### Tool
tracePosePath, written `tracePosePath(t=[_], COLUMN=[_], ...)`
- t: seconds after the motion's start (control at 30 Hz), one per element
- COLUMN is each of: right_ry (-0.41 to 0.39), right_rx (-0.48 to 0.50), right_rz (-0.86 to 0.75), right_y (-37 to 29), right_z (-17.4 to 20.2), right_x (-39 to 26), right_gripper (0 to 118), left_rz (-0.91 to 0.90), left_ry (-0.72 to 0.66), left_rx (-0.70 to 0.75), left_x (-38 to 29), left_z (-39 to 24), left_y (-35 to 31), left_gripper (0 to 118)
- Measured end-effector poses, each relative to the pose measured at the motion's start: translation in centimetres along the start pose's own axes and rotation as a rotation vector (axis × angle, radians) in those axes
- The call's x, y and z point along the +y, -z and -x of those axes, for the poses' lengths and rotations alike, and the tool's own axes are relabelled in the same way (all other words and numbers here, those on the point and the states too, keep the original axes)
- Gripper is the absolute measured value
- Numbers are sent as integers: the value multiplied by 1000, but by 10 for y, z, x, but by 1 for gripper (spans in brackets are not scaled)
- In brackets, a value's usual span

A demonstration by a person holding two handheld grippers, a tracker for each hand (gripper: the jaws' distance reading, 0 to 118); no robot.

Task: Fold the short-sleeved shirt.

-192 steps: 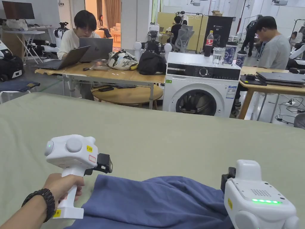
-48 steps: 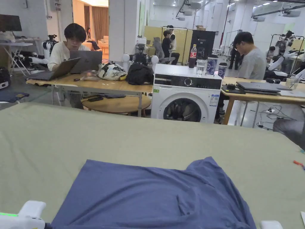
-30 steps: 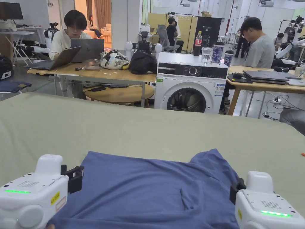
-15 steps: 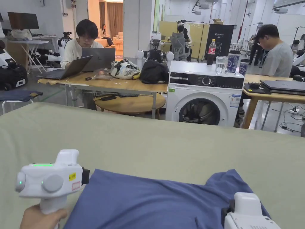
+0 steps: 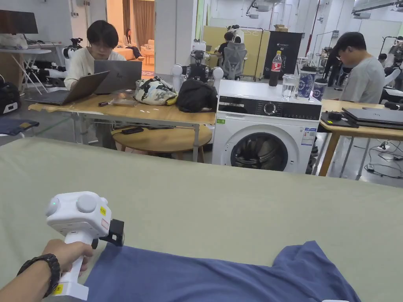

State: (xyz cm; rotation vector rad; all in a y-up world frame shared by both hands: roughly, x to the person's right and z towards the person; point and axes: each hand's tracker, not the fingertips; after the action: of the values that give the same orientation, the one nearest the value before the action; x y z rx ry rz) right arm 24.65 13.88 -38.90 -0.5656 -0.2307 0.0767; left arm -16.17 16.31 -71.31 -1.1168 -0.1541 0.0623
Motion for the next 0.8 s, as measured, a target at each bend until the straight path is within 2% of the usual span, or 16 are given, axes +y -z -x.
tracePosePath(t=[0.1, 0.17, 0.2, 0.23, 0.27, 0.4, 0.47, 0.57, 0.6, 0.7, 0.8], right_ry=[1, 9, 13, 18, 23, 57, 58, 51, 49, 45, 85], right_rx=[-9, -7, -8, -10, -8, -15, -23, -19, -22, -22, 21], right_rz=[22, 36, 42, 46, 53, 70, 98, 198, 233, 340, 420], right_y=[3, 5, 7, 3, 6, 20, 37, 86, 104, 154, 184], right_z=[-8, -15, -19, -20, -26, -51, -68, -102, -112, -129, -133], right_x=[-5, -5, -4, -3, 1, 27, 45, 72, 81, 94, 94], right_gripper=[0, 0, 0, 0, 0, 0, 4, 49, 61, 61, 61], left_rz=[106, -23, -15, -35, -56, -57, -98, -147, -151, -174, -172], left_ry=[127, 115, 118, 147, 183, 245, 208, 161, 166, 160, 163], left_rx=[121, 129, 141, 139, 124, 132, 106, 79, 81, 64, 72], left_x=[-12, -13, -14, -16, -17, -22, -23, -28, -29, -35, -41], left_z=[-12, -16, -21, -25, -25, -32, -25, -14, -12, -9, -14], left_y=[35, 32, 33, 32, 29, 25, 12, -15, -23, -39, -41], left_gripper=[64, 59, 46, 26, 1, 0, 0, 0, 0, 0, 0])
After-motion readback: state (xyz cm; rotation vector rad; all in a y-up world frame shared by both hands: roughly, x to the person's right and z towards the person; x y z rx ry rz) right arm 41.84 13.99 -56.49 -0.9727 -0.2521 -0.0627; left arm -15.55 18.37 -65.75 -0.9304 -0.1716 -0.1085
